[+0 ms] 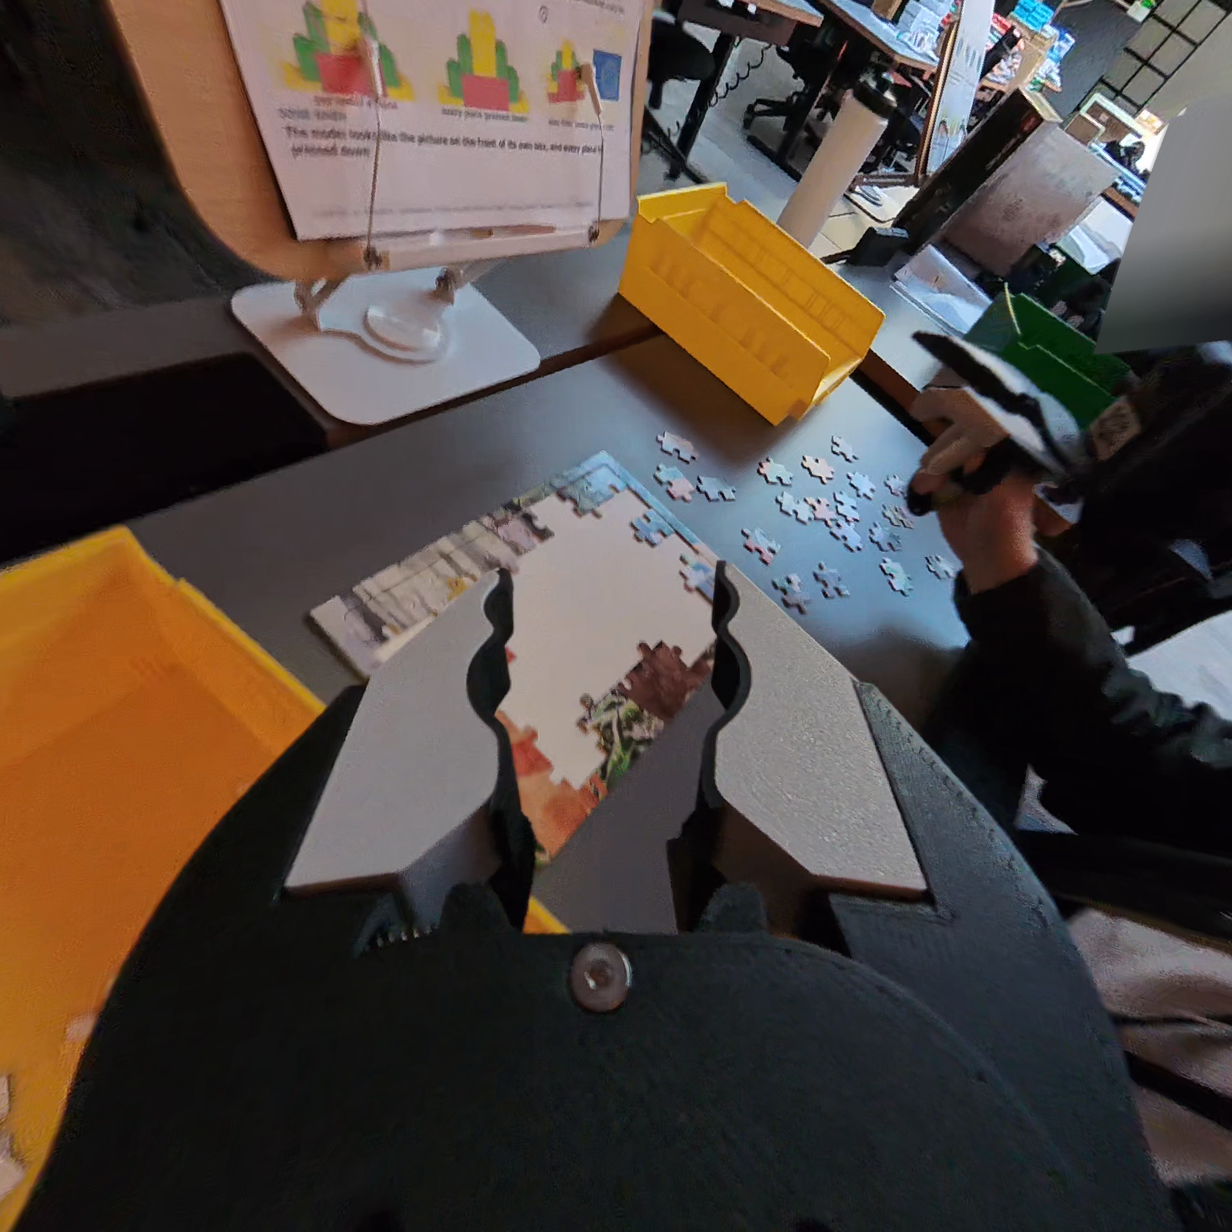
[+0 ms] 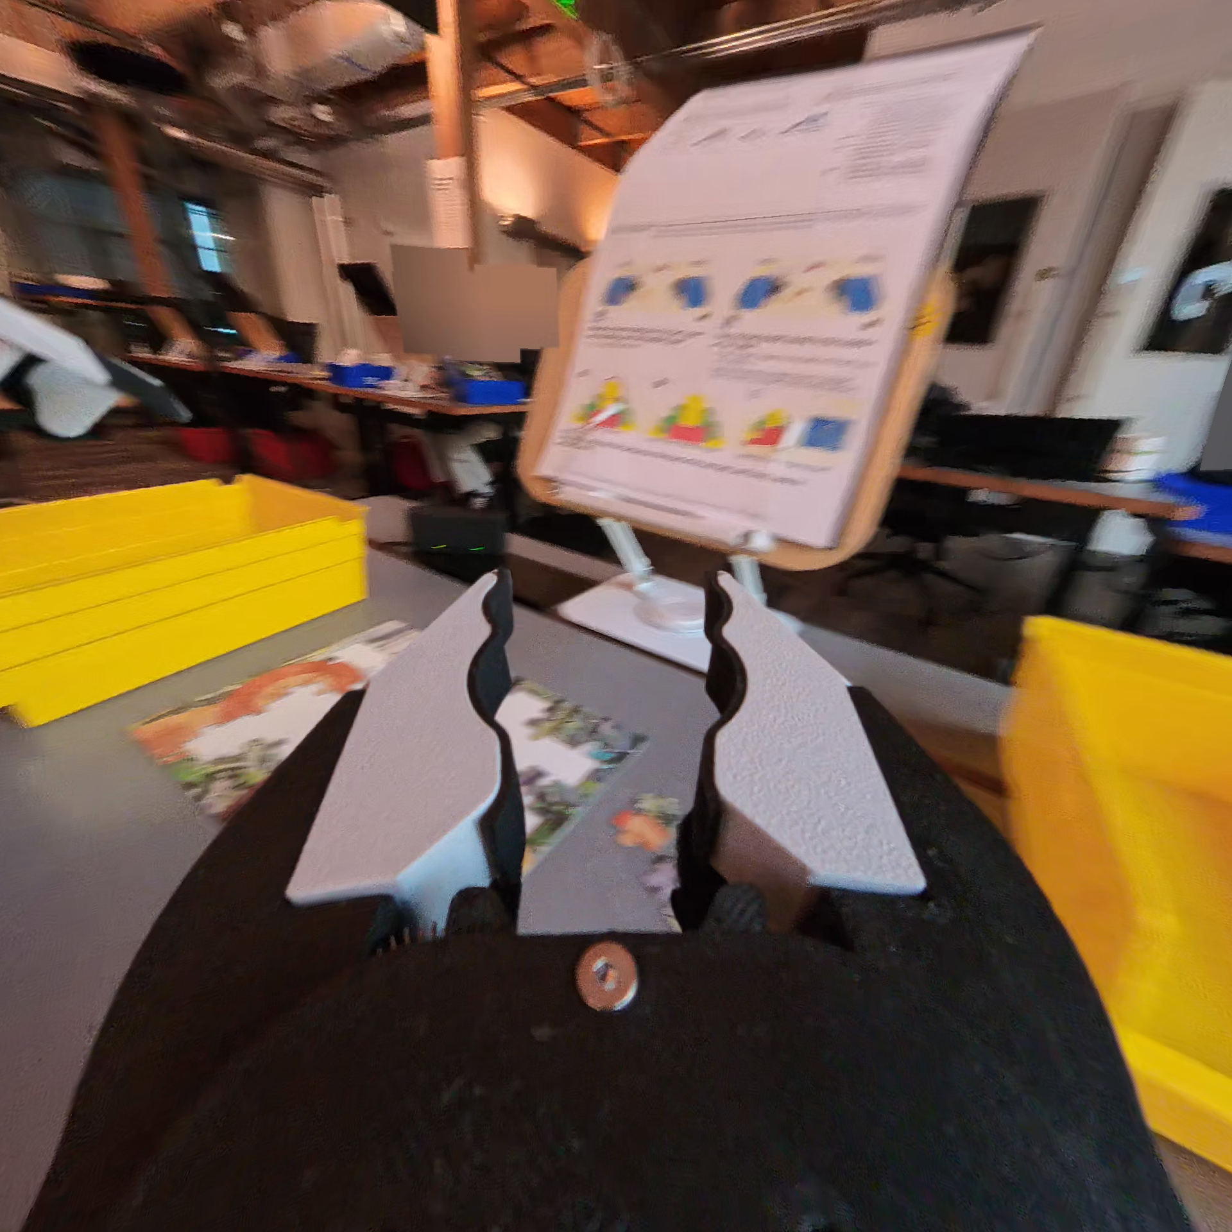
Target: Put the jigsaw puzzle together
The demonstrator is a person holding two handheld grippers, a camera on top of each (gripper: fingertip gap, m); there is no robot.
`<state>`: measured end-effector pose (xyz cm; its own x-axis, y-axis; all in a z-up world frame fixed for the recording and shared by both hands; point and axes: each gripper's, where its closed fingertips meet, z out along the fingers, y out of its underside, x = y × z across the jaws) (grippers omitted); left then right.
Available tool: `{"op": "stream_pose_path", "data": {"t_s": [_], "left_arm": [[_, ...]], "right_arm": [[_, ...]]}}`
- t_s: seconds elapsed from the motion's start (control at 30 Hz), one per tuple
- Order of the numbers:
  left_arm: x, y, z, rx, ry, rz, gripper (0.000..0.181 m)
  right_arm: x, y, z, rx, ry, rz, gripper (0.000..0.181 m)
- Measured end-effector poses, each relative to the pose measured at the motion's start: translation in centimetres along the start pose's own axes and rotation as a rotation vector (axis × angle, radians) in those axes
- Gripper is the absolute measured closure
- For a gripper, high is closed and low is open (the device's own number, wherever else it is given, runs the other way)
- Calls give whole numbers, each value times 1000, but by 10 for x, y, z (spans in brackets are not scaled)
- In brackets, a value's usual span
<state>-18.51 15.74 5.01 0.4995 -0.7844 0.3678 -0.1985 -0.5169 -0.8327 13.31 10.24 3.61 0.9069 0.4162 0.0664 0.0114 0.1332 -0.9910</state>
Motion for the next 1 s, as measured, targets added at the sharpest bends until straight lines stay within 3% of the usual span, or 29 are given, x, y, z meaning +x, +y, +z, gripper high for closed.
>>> {"op": "stream_pose_path", "data": {"t_s": [0.07, 0.13, 0.23, 0.47, 0.67, 1.0], "left_arm": [[-21, 21, -22, -80, -15, -105, 125], [-65, 50, -40, -181, -173, -194, 133], [-131, 101, -61, -369, -428, -273, 136], [-187, 169, -51, -579, -539, -484, 135], [-205, 179, -49, -635, -684, -487, 128], [-202, 194, -43, -798, -728, -378, 135]], "right_arm": [[-35, 31, 19, -72, -114, 1, 122], [-49, 56, 27, -185, -150, -91, 120], [-43, 60, 26, -183, -127, -125, 121], [-11, 61, 17, -150, -88, 82, 124], [-17, 59, 15, -141, -154, 120, 126], [-24, 62, 13, -173, -190, 70, 127]]}}
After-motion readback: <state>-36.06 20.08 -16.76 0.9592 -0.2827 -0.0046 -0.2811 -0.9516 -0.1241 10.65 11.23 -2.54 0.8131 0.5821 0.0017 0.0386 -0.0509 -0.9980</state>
